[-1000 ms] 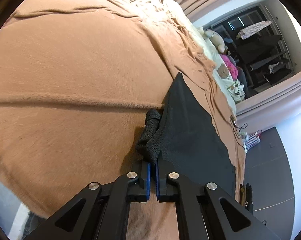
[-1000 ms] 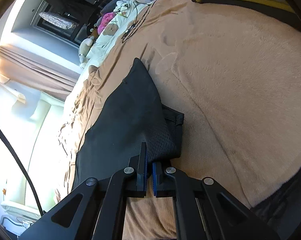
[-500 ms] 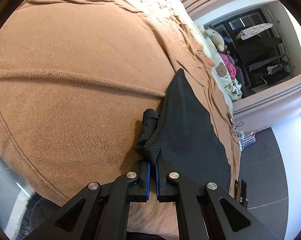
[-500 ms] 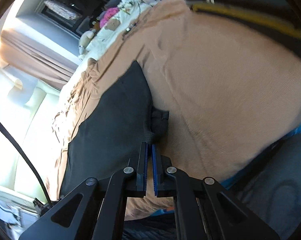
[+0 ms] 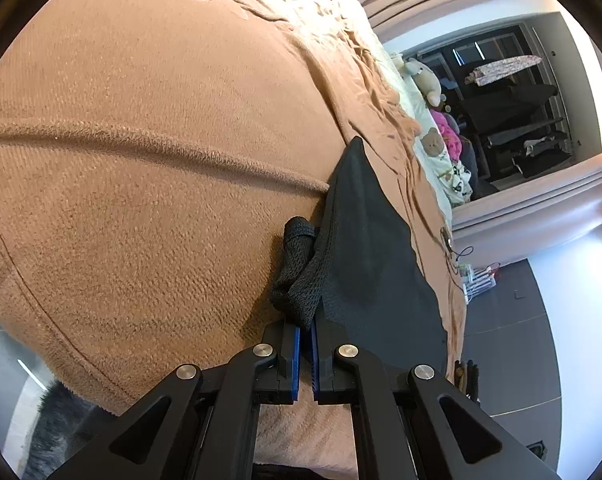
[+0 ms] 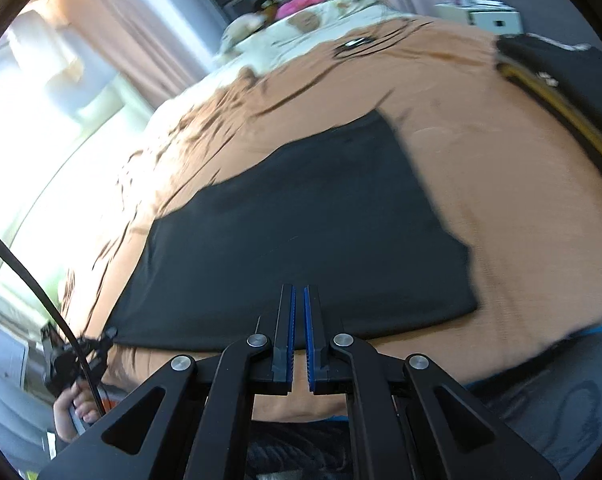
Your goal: Fold small clothes
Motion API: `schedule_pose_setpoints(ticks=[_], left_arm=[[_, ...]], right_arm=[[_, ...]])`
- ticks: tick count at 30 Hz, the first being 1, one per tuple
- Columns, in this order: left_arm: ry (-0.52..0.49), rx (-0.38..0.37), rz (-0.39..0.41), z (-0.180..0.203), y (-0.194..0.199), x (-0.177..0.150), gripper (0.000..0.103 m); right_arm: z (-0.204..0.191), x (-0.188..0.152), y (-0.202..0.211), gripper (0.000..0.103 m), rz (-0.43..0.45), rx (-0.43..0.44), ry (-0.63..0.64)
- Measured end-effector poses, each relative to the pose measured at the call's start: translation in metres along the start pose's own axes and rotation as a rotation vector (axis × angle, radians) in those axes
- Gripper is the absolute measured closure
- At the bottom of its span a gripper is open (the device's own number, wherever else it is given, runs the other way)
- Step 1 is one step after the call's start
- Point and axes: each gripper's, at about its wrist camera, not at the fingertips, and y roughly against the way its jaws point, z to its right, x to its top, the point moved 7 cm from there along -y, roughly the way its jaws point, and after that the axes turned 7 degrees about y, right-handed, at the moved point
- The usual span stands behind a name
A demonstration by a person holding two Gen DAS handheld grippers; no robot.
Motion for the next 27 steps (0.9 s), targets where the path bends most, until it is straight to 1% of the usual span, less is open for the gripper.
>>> schedule_pose_setpoints(ticks=[8,14,19,24,27], left_arm=[[0.010,-0.021,-0.010,-0.003,0.001,0.000,0.100],[0.016,-0.044,-0.018,-0.001,0.003,0.004,0.100],[0.029,-0.065,-0.018,0.000,0.005,0.006,0.100],[0.033,-0.069,-0.022,-0.002,0.007,0.005,0.100],[0.034,-0.068,-0.025,-0.001,0.008,0.004,0.100]], right_arm=[[-0.053,0.004,-0.056,0.102,-0.094,0.028,0.128],[-0.080,0.012,-0.103,0.102,-0.122,0.023,0.195],[-0.094,0.000,-0.129,0.102,-0.162,0.004,0.261],[-0.094,-0.021,-0.146,0.102,-0.238,-0.018,0.282],[-0.099,-0.028,-0.147,0.102,-0.295,-0.032,0.308]])
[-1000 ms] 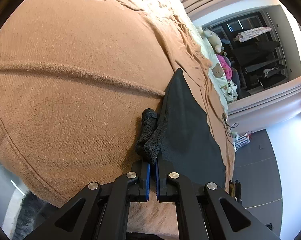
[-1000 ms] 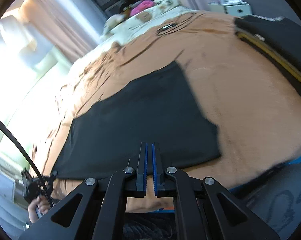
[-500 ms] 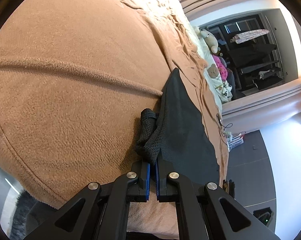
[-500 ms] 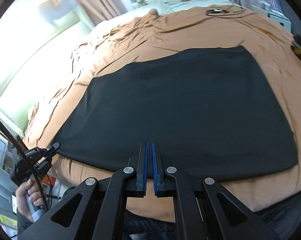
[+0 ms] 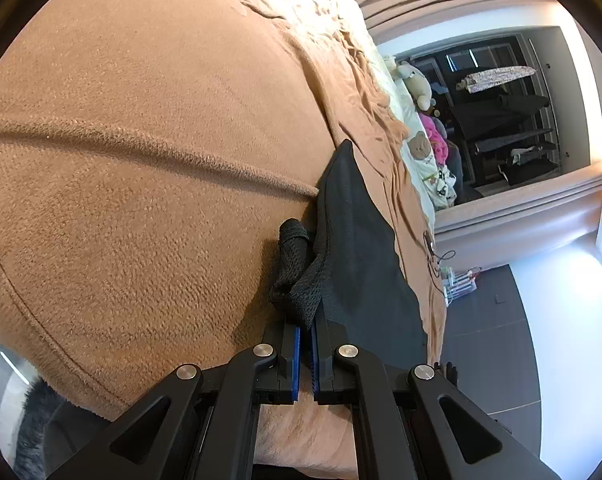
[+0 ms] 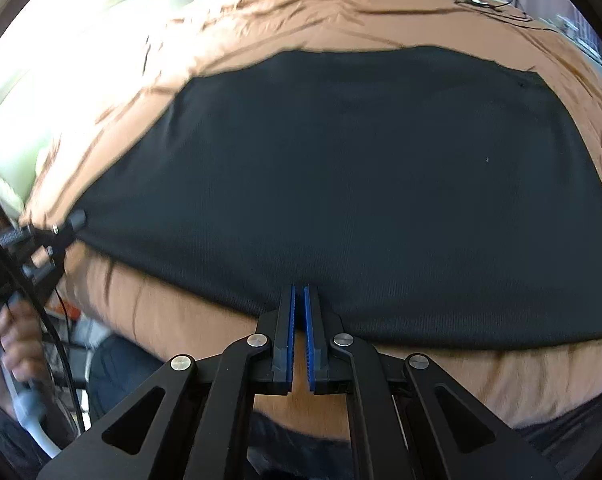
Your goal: Fold small clothes
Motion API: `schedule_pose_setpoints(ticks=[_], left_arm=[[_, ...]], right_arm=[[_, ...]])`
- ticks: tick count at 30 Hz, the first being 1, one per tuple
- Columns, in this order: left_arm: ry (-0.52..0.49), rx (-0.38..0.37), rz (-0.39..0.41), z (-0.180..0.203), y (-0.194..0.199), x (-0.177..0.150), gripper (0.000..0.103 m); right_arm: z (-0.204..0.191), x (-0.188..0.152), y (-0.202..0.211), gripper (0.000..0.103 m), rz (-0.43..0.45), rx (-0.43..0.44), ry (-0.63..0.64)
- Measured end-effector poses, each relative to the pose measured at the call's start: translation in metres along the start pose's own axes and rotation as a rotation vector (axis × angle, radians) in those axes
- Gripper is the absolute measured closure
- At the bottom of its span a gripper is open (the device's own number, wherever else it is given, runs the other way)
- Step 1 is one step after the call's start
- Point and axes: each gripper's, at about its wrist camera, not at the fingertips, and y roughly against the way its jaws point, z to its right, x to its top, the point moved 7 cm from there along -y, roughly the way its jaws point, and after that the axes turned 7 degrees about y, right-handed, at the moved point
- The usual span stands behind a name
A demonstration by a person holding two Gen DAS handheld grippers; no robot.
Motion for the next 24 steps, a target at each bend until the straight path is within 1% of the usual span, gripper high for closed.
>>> schedule_pose_setpoints(ticks=[3,8,11,18,24], left_arm=[[0.001,-0.003,0.001,0.001,0.002,0.000,0.100],[0.008,-0.002,0.005,0.002,0.003,-0.001,0.100],[0.024,0.000,0.009,0.001,0.003,-0.001,0.100],[0.067,0.013,0.017,-0.006,0.004,-0.003,0.100],[0.099,0.030,0.014,-0.012,0.002,-0.003,0.100]], right_arm=[[-0.005,0.009,0.007,0.102,-0.012,0.007,0.015],[0.001,0.031,0.012,0.102,0.030,-0.020,0.024],[0.008,0.041,0.003,0.102,0.026,-0.023,0.005],[0.016,0.060,-0.029,0.102,-0.012,-0.034,0.005],[0.019,0.093,-0.051,0.102,-0.014,-0.035,0.010]])
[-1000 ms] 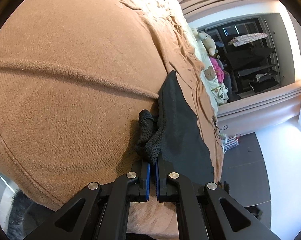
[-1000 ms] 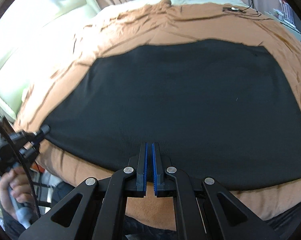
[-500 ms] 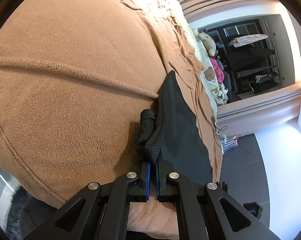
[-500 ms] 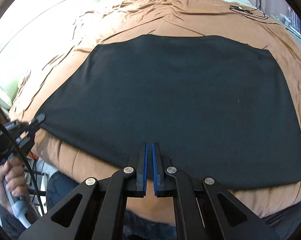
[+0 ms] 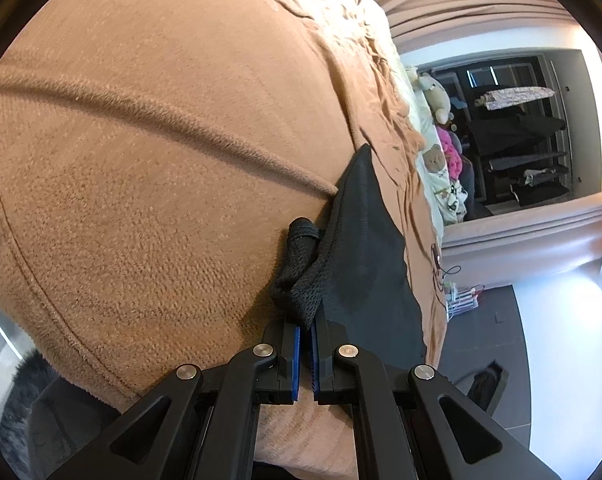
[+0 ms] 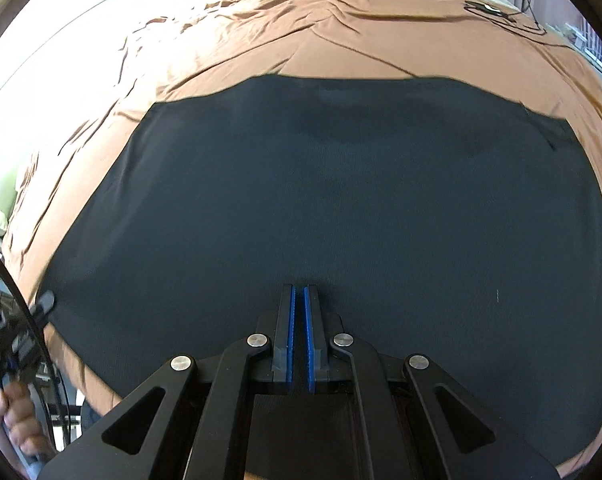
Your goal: Fold small clothes
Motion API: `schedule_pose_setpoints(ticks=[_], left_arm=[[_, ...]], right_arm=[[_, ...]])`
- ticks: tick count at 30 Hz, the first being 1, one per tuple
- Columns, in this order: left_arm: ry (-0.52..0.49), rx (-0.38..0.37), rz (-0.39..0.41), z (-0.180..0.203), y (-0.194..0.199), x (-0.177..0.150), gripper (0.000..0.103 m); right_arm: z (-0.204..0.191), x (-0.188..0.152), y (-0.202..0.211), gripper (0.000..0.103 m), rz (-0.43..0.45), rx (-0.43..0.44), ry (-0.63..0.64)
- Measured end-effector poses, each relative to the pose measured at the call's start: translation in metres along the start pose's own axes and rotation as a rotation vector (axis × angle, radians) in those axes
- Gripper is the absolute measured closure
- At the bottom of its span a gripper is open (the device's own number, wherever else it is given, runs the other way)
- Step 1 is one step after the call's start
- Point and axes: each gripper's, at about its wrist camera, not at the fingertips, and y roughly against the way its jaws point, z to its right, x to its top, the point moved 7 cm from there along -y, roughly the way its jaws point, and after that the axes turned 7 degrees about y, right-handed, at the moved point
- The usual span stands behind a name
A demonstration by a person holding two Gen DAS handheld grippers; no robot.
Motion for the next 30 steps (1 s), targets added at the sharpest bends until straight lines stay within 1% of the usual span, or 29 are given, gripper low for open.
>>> schedule_pose_setpoints(ticks=[4,10,14,17,20,23,25,30], left_arm=[[0.017,0.021,-0.009,-0.007,-0.004,-0.001,0.100],[0.030,0.037,-0.012,-0.007,-0.005,0.000,0.098],[0.047,0.042,-0.006,-0.006,-0.006,0.000,0.097],[0.047,0.053,-0.002,-0.005,-0.007,0.000,0.097],[0.054,0.050,0.006,-0.004,-0.008,-0.001,0.097],[0.054,0.052,0.013,-0.003,-0.008,-0.002,0.097],[0.054,0.052,0.015,-0.003,-0.008,-0.002,0.097],[0.035,0.061,0.024,-0.002,-0.008,-0.005,0.097]], right_arm=[[0.005,0.021,-0.016,0.102,-0.018,0.005,-0.006],[0.005,0.057,-0.040,0.102,-0.034,-0.022,-0.003],[0.014,0.080,-0.049,0.102,-0.033,-0.054,0.000],[0.017,0.091,-0.060,0.102,-0.037,-0.064,-0.013],[0.018,0.105,-0.070,0.102,-0.031,-0.105,0.005],[0.018,0.117,-0.081,0.102,-0.027,-0.126,0.002],[0.020,0.126,-0.087,0.102,-0.020,-0.113,-0.015],[0.023,0.131,-0.085,0.102,-0.028,-0.093,-0.035]])
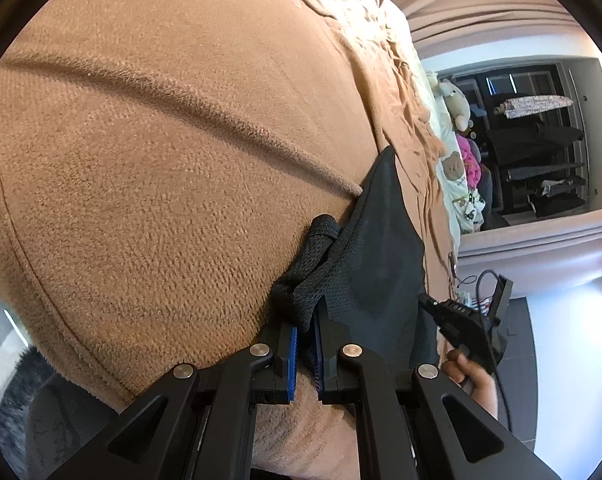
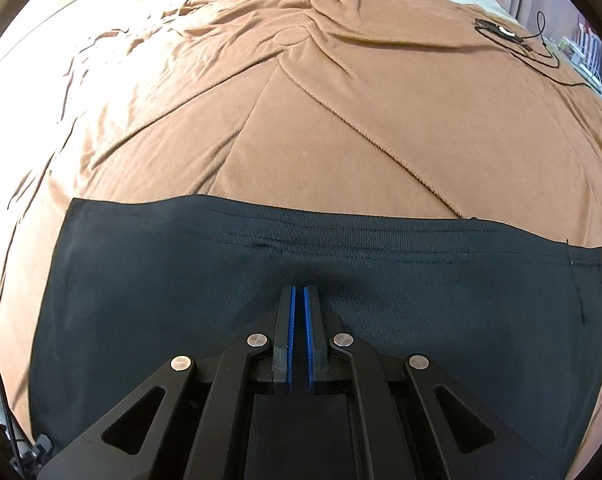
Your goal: Fold small clothes
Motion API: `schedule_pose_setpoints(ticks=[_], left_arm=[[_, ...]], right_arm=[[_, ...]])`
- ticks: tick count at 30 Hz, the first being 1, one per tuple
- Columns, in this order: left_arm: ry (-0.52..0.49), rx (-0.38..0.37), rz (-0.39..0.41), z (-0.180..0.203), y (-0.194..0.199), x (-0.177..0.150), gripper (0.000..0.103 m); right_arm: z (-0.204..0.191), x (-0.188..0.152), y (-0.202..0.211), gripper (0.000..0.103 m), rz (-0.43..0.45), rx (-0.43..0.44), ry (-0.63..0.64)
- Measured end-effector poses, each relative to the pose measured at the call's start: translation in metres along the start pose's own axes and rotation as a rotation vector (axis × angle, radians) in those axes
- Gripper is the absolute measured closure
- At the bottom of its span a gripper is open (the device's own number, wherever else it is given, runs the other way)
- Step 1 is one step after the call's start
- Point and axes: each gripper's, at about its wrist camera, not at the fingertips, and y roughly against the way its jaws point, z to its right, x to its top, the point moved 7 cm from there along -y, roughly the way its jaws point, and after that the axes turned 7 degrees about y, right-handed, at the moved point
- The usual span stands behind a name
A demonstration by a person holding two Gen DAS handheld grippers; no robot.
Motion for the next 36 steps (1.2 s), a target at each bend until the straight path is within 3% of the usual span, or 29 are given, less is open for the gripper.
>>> schedule_pose_setpoints(ticks=[8,17,26,36], left_arm=[[-0.007,-0.045,0.001,0.006,0.006,0.002,0.098],[-0.058,-0.120,0.004,0.037,0.017,0.007,0.098],[-0.111,-0.204,-0.018,0.075,0.019,0.006,0.098],[-0.181,-0.232,-0.026,0.112,0.023,0.001,0.099]], right_arm=[[0.001,-0.024,0.022,0.102,0.003,0.104,-0.017],[-0.010,-0.060,0.060,0.102,0.048,0.176,0.023],[-0.012,-0.103,0.079,0.101,0.056,0.214,-0.030],[-0.008,-0.149,0.094,0.101,0.058,0.240,-0.047]])
